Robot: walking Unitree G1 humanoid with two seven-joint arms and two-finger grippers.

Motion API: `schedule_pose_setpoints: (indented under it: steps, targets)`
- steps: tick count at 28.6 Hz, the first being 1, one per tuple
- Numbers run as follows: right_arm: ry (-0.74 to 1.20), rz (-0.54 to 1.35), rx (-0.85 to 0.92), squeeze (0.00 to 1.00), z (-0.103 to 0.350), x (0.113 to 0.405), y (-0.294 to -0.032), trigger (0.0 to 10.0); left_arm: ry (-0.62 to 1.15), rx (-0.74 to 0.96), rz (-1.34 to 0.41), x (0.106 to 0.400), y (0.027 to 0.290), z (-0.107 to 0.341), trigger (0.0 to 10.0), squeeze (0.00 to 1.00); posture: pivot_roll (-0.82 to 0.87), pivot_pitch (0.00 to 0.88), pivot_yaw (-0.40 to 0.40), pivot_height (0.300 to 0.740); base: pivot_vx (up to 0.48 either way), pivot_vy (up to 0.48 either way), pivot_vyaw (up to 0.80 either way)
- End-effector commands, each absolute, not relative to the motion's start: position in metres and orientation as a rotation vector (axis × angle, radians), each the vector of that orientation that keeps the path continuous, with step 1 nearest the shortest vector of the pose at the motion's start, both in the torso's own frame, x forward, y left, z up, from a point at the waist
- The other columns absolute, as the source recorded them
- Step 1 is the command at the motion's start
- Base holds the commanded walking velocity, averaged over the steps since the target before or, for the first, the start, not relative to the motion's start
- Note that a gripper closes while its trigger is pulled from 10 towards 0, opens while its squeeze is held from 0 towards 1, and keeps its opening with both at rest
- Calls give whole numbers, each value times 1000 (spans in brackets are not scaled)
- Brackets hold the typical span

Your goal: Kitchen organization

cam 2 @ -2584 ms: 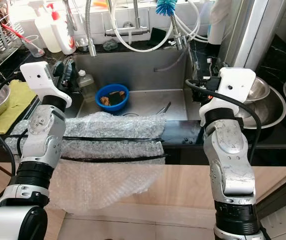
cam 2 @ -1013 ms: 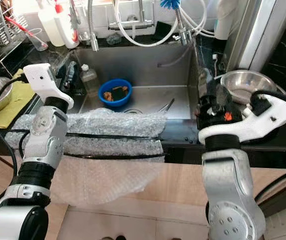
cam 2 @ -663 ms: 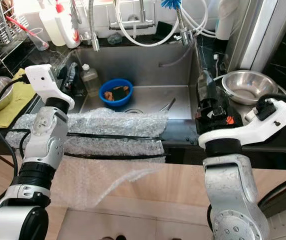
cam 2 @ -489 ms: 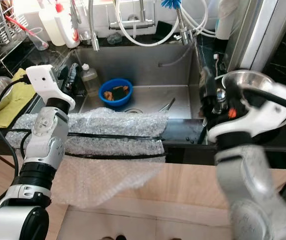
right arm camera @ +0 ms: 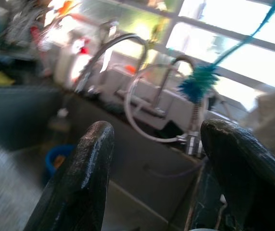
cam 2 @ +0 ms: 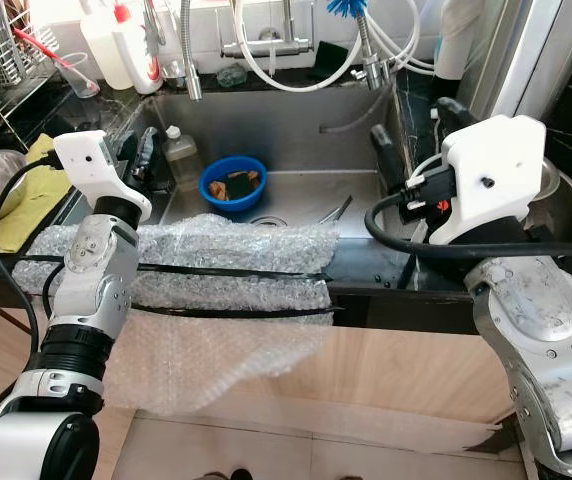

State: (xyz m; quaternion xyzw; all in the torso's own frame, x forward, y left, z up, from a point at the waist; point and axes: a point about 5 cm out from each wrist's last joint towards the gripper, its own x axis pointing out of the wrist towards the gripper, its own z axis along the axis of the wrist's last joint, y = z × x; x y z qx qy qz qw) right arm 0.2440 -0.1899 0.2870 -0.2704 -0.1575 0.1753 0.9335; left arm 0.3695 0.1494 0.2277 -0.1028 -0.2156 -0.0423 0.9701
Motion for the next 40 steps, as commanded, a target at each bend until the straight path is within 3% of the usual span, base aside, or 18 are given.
schedule_pose_setpoints:
  steps: [1,12,29,40]
  targets:
    - [-312,495,-574,0,285,236,-182,10000,-449,-211,-79,371,152,231,10000,0,-142,111,119,740,0,0,0]
    - [-217,742,-719,0,253,215,-163,10000,-436,-213,-97,372,147,228,10000,0,-143,117,131,740,0,0,0]
    - [-146,569,-1086,0,216,225,-189,10000,-430,-215,-109,372,146,227,10000,0,-138,121,134,740,0,0,0]
    - [-203,417,-1090,0,218,240,-194,10000,-430,-215,-114,372,146,227,10000,0,-129,121,139,740,0,0,0]
